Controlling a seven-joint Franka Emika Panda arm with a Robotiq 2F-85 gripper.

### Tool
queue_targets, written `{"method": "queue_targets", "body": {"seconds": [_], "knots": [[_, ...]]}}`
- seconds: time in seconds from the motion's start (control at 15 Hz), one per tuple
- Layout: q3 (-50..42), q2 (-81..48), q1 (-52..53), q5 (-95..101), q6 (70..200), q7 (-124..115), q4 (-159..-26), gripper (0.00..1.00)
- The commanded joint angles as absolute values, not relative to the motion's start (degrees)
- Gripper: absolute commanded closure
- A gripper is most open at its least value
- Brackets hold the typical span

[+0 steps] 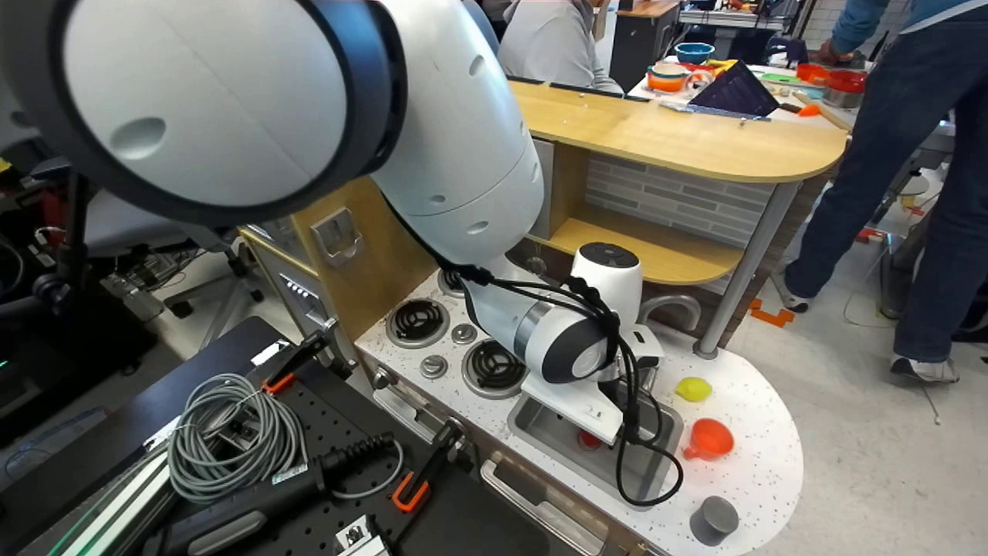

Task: Get the strawberry toy from the right front plate of the stove and put it in the sink

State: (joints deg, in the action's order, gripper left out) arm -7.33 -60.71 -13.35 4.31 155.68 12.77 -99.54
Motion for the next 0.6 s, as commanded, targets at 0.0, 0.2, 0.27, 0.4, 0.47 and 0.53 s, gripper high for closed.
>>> {"method": "queue_targets", "body": {"seconds": [0.0,0.2,0.27,0.4,0.47,0.53], "knots": [[-7.11,-52.81,-13.26,4.34,158.43,10.99,-108.82,0.00],[-6.16,-46.80,-13.17,3.97,159.01,10.62,-113.67,0.00],[-6.07,-44.17,-12.66,3.88,159.04,10.06,-115.47,0.00],[-6.00,-38.97,-11.44,4.04,158.88,9.08,-118.61,0.00],[-6.10,-36.42,-10.74,4.17,158.33,8.58,-120.11,0.00],[-6.76,-33.82,-9.46,4.58,157.10,7.49,-121.48,0.00]]}}
